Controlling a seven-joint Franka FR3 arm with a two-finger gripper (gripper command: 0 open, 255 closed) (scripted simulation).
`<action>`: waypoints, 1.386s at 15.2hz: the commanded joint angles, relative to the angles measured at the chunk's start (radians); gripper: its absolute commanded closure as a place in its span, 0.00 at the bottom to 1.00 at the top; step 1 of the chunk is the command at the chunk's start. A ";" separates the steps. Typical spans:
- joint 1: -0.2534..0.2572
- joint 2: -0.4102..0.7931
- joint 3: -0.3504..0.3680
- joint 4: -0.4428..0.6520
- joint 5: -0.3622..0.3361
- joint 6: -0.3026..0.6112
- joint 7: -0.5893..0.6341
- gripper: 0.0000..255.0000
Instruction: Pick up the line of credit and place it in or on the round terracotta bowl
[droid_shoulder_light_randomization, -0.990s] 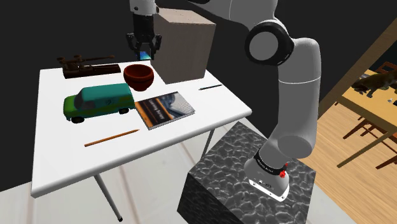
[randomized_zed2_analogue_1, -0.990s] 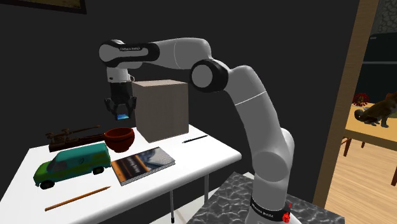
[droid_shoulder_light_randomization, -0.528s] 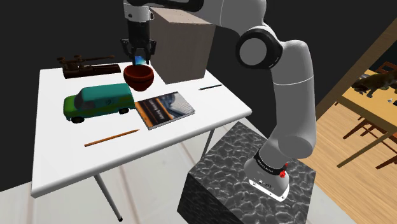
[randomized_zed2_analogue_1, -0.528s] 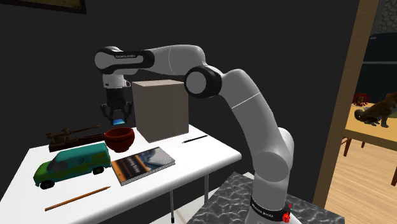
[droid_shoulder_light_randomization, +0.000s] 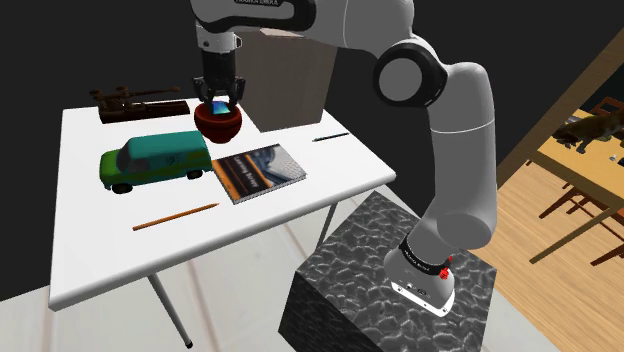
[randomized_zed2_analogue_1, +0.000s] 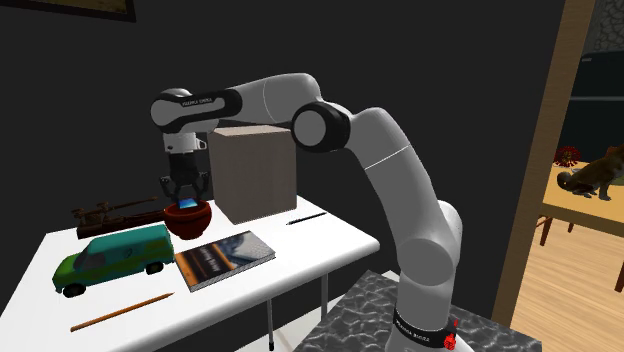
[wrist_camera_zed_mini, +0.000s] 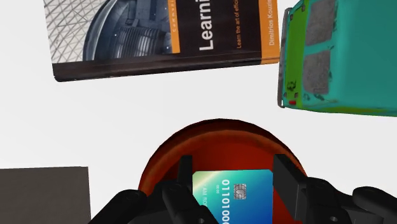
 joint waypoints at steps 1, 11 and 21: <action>-0.002 -0.003 -0.001 -0.042 0.000 0.039 -0.004 1.00; -0.003 -0.003 -0.001 -0.043 0.000 0.039 -0.004 0.00; 0.002 0.048 -0.002 0.168 -0.004 -0.120 0.000 0.00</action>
